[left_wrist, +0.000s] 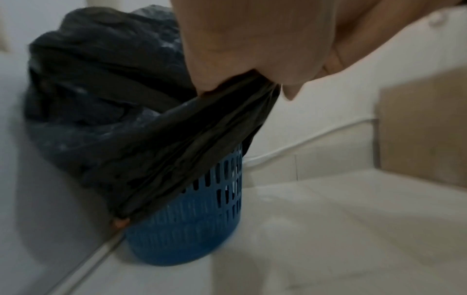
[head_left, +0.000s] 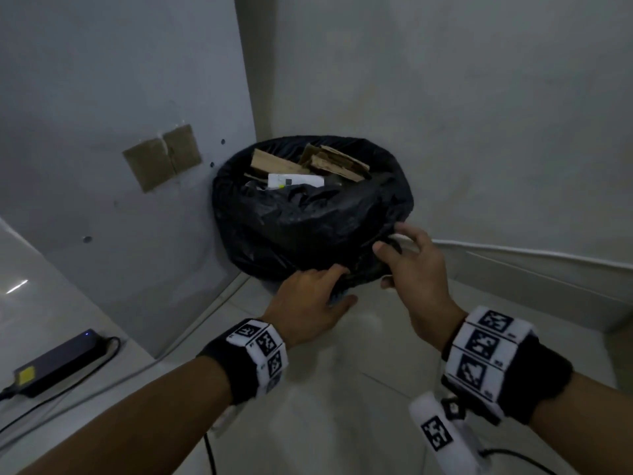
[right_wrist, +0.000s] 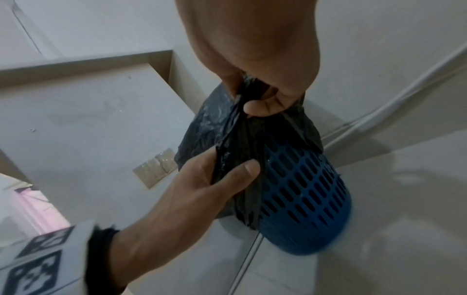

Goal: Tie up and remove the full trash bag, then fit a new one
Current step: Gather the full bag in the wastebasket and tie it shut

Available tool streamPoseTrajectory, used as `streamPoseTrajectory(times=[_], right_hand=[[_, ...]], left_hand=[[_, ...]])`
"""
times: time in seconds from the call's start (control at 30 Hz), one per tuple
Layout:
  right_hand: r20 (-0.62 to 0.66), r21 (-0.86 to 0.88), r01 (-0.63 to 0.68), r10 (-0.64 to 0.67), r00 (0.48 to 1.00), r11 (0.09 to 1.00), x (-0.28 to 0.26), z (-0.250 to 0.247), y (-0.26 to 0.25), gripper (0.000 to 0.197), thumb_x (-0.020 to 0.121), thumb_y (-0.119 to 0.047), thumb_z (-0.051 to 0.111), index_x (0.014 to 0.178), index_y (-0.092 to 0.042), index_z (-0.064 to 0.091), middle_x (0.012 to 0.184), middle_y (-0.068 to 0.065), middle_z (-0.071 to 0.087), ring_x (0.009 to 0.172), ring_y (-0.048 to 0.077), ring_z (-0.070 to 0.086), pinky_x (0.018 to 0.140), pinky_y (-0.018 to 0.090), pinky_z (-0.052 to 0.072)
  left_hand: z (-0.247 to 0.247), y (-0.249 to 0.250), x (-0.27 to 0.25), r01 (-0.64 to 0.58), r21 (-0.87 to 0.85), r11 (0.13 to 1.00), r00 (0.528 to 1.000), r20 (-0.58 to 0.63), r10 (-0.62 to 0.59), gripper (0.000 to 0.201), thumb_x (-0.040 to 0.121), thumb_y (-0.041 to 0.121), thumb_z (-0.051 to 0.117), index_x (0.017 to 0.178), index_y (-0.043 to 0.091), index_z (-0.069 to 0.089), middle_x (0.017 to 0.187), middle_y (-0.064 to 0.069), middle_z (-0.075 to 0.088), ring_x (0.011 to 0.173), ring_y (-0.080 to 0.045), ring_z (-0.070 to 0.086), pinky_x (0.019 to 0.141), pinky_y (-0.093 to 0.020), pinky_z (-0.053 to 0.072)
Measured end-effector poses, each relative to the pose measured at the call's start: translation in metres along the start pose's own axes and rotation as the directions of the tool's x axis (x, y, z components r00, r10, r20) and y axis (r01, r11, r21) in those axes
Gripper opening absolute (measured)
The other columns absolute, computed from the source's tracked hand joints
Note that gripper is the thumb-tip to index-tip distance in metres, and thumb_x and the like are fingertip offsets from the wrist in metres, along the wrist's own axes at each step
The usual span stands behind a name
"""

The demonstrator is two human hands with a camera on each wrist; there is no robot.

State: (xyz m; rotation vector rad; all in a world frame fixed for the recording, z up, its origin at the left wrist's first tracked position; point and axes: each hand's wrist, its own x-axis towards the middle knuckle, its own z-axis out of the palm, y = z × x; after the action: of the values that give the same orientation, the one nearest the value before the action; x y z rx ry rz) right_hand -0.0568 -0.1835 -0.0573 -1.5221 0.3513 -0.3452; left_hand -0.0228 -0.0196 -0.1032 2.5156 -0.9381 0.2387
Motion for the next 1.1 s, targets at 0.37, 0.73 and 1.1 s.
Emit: streamPoseTrajectory(times=[0.37,0.73,1.1], right_hand=[[0.191,-0.477,0.630,-0.627,0.755,0.613,0.024,0.040,0.004,0.041,0.093,-0.029,0.051,0.130,-0.013,0.058,0.111,0.007,0.064,0.107,0.022,0.053,0.091,0.035,0.046],[0.386,-0.737,0.663,-0.724,0.572,0.131,0.044,0.047,0.003,0.035,0.094,-0.037,0.049,0.075,-0.014,0.066,0.076,0.005,0.056,0.078,0.027,0.048,0.058,0.037,0.038],[-0.114,-0.428,0.293,-0.373,0.921,0.855,0.042,0.011,-0.003,0.030,0.096,-0.042,0.051,0.092,-0.015,0.041,0.065,-0.004,0.050,0.059,0.016,0.051,0.056,0.031,0.040]], left_hand=[[-0.045,-0.019,-0.014,0.106,-0.310,0.945,0.986,-0.094,-0.141,0.052,0.091,0.059,0.045,0.130,0.026,0.042,0.122,0.009,0.058,0.106,-0.005,0.058,0.084,-0.028,0.053],[-0.090,-0.042,0.020,0.128,0.145,0.981,0.953,-0.291,-0.081,0.051,0.096,0.046,0.027,0.108,0.011,0.061,0.102,-0.006,0.060,0.094,-0.027,0.059,0.079,-0.045,0.047],[-0.069,-0.034,0.043,0.129,0.133,0.983,0.888,-0.456,-0.055,0.030,0.088,0.012,0.046,0.115,0.017,0.060,0.121,-0.007,0.056,0.107,-0.030,0.054,0.088,-0.047,0.043]])
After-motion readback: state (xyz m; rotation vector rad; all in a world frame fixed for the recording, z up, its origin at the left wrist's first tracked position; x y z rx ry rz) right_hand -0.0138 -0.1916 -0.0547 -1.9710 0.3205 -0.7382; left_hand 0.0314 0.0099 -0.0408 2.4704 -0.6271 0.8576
